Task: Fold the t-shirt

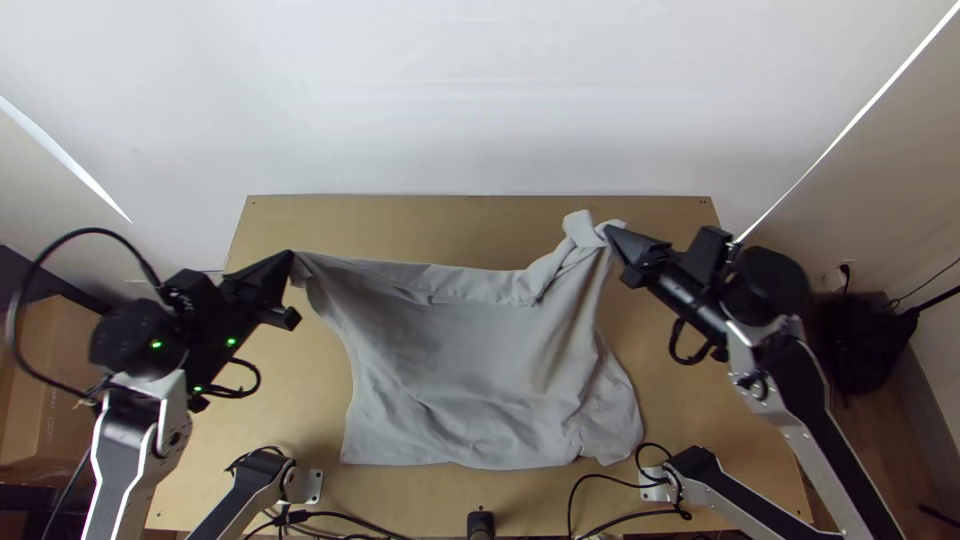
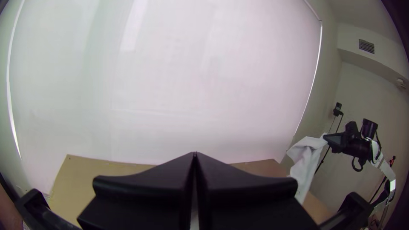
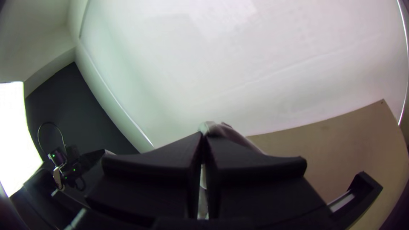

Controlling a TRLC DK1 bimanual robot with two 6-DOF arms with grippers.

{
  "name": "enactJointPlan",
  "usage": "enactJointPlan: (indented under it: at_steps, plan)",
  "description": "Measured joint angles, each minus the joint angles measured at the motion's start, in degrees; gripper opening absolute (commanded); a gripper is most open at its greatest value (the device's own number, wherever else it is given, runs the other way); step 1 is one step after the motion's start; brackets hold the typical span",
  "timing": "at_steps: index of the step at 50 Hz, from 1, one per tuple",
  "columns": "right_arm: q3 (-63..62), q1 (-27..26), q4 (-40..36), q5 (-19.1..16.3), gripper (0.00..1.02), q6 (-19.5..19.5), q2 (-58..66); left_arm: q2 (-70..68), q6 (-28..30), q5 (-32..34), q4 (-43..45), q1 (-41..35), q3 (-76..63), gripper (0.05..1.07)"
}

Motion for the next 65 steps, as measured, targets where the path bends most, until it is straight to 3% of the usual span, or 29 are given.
enactJointPlan:
  at_steps: [12,22,34,46,51,53,56,57,58,60,61,63,65]
  plan:
    - [-8.28,-5.97,13.14,-2.23,0.02,1.36,11.61,5.84,-0.15,0.33,11.26,1.64,-13.51,0.08]
    - [-8.68,-10.97,23.19,-2.45,0.02,1.55,25.51,18.69,-0.13,1.99,21.51,4.22,-14.91,0.08]
    - [0.92,-14.01,24.13,-2.47,0.02,1.27,45.40,39.39,-0.11,2.80,28.72,5.64,-10.29,0.08]
    - [12.44,-14.62,24.52,-2.62,0.02,1.01,56.65,54.95,-0.13,2.86,32.15,6.27,1.03,0.08]
    - [17.40,-15.04,24.44,0.07,0.02,0.26,60.70,59.63,-0.13,2.84,32.11,6.69,6.36,0.08]
    - [19.58,-15.30,24.00,2.03,0.07,0.22,62.29,61.05,-0.13,2.82,32.13,6.86,8.02,0.08]
    - [22.25,-15.72,22.80,3.93,0.35,0.20,63.87,62.75,-0.15,2.80,32.11,7.15,10.29,0.08]
    - [22.95,-15.98,22.71,4.17,0.45,0.24,64.26,63.23,-0.17,2.69,32.06,7.21,10.86,0.13]
    - [23.58,-16.13,22.67,4.37,0.59,0.22,64.65,63.65,-0.20,2.56,31.89,7.28,11.43,0.25]
    - [24.41,-16.41,22.45,4.50,0.85,0.26,65.02,64.24,-0.46,2.54,31.80,7.41,12.28,0.57]
    - [24.92,-16.63,21.99,4.50,0.93,0.28,65.20,64.41,-0.68,2.49,31.71,7.48,12.57,0.70]
    - [25.77,-16.85,20.76,4.37,0.99,0.33,65.29,64.46,-1.03,2.38,31.30,7.52,12.87,1.02]
    - [26.99,-17.11,18.47,3.32,0.99,0.57,65.33,64.46,-1.33,2.40,30.05,7.52,13.42,1.03]
